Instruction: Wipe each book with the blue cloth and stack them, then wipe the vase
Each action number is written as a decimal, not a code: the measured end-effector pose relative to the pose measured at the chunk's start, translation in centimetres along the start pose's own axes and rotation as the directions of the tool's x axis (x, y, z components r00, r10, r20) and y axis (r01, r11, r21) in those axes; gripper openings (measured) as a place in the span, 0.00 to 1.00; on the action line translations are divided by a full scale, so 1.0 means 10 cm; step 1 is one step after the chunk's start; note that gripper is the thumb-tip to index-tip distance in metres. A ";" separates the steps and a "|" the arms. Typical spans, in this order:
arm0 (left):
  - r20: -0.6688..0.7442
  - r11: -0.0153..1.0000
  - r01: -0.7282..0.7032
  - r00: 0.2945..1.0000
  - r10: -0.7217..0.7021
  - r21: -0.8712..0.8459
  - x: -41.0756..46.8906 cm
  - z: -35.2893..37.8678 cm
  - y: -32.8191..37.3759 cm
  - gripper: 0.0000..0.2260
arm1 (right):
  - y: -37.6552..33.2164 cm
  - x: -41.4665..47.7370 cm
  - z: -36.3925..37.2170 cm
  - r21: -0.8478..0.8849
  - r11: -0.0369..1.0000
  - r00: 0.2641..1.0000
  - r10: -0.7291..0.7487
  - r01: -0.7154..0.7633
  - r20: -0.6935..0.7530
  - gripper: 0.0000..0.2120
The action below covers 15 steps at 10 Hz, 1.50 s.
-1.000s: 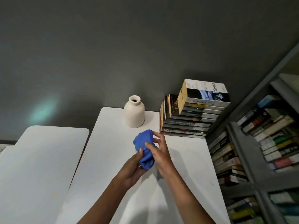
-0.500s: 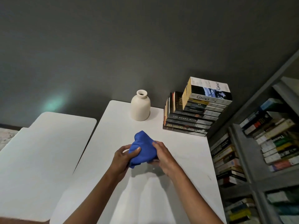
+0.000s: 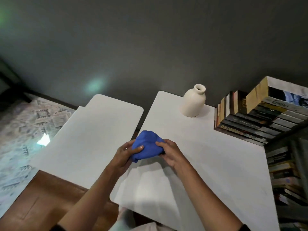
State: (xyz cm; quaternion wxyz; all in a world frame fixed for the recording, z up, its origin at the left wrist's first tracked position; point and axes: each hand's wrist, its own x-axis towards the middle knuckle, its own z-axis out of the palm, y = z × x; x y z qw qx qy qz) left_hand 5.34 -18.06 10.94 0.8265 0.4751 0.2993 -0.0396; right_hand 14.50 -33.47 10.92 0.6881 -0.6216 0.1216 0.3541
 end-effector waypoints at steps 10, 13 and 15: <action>-0.620 0.876 0.369 0.777 -0.108 0.309 0.00 -1.74 -0.60 0.24 | 1.16 1.11 1.83 -0.912 0.369 0.980 0.020 0.177 0.198 0.11; -0.639 0.721 0.359 0.754 0.149 0.592 0.01 -1.67 -0.57 0.39 | 1.10 1.06 1.77 -0.889 0.419 0.983 -0.094 0.185 0.160 0.15; -0.422 0.637 0.018 0.764 0.489 0.771 0.03 -1.30 -0.42 0.19 | 0.58 0.73 1.56 -0.788 0.427 0.843 -0.498 0.444 0.205 0.06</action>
